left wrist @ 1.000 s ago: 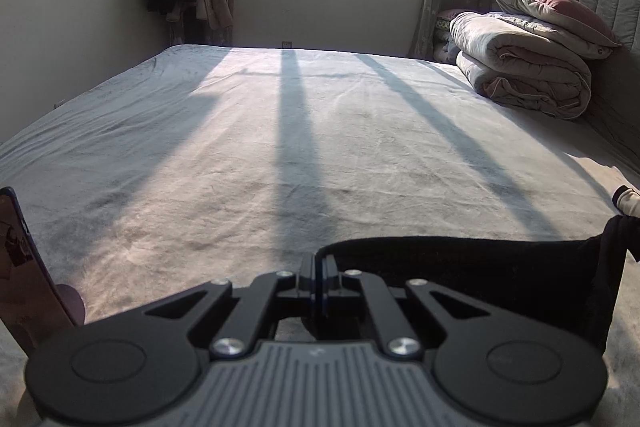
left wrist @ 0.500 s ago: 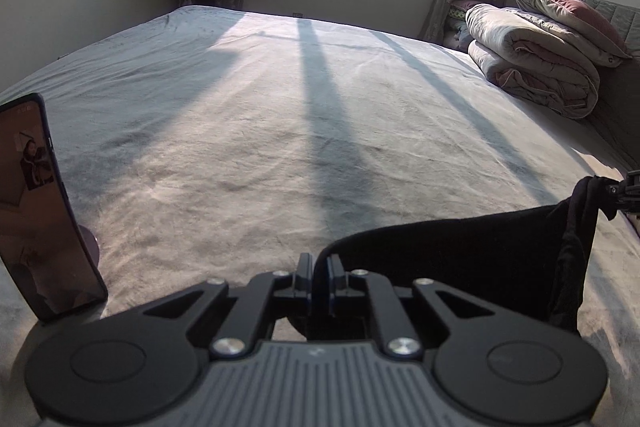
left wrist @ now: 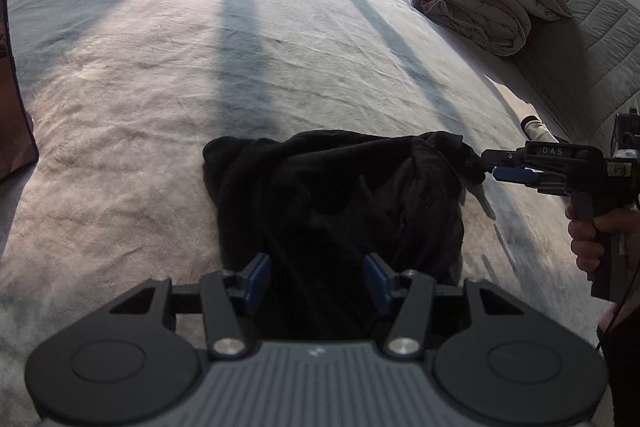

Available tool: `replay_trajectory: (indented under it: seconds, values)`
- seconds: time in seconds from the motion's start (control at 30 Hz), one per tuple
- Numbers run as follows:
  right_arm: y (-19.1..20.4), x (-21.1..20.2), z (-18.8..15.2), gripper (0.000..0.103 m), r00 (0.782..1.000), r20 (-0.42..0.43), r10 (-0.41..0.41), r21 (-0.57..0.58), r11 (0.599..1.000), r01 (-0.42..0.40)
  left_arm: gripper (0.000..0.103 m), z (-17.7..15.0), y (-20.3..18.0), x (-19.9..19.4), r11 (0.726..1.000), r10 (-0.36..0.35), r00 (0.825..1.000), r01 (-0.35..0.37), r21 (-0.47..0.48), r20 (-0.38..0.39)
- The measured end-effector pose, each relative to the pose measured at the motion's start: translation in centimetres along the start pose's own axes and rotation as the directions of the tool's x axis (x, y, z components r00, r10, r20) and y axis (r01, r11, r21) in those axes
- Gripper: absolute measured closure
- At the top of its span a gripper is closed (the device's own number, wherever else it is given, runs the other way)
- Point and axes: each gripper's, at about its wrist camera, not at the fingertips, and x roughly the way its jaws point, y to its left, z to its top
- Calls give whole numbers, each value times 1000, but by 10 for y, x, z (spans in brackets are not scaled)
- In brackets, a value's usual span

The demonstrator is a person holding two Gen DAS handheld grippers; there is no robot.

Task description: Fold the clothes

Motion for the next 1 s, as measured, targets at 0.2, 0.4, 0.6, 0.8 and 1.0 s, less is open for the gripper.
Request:
replay_trajectory:
  seconds: [0.2, 0.4, 0.6, 0.8, 1.0]
  values:
    - [-2, 5, -23, 53, 990, -97, 106, 78, 992, -99, 50, -21, 9, -13, 985, -127, 987, 113, -131, -101]
    - [-1, 18, -43, 53, 980, -139, 140, 118, 985, -124, 50, -41, 26, 7, 884, -324, 929, 230, -407, -180]
    - [6, 26, -49, 52, 969, -138, 206, 151, 971, -184, 65, -53, 34, 18, 823, -311, 941, 195, -533, -136]
    - [22, 33, -54, 99, 954, -180, 238, 138, 967, -215, 99, -51, 9, 7, 921, -148, 982, 93, -378, -119]
    - [18, -1, -43, 99, 950, -50, 307, 211, 933, -290, 100, -43, -19, -33, 992, 38, 999, -41, -119, -24]
